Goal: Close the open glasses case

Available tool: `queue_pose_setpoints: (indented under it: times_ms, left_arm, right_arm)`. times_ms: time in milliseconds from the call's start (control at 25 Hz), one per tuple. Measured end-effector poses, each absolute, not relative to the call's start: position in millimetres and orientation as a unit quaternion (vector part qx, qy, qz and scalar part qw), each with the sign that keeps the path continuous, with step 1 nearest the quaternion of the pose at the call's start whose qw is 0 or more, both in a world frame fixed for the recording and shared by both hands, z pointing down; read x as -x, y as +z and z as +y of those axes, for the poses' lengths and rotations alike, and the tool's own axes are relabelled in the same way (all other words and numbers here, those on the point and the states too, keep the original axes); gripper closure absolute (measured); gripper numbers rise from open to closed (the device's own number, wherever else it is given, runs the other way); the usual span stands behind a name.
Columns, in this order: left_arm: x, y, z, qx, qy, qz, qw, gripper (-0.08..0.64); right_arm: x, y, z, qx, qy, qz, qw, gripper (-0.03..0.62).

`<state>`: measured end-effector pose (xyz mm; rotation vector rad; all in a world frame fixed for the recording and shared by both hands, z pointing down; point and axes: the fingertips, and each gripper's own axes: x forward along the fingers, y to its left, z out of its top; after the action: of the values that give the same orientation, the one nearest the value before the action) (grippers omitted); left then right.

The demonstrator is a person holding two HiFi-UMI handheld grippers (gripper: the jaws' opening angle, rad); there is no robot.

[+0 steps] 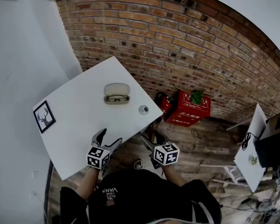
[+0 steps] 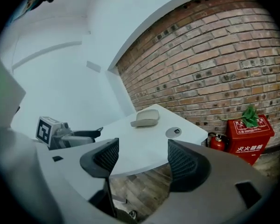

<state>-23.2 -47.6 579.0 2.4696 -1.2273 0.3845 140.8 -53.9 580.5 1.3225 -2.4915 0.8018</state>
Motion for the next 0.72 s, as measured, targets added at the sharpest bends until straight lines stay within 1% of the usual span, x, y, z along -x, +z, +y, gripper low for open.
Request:
queue_pose_setpoints:
  times_ms: [360, 720]
  left_arm:
    - [21.4, 569.8, -69.7, -0.85, 0.129, -0.481, 0.17, 0.175]
    - [38.1, 535.2, -147.2, -0.877, 0.136, -0.435, 0.149, 0.175]
  right_arm:
    - [-141.0, 572.4, -87.4, -0.386, 0.254, -0.88, 0.11, 0.288]
    - [-106.6, 575.5, -125.8, -0.368, 0.254, -0.887, 0.12, 0.293]
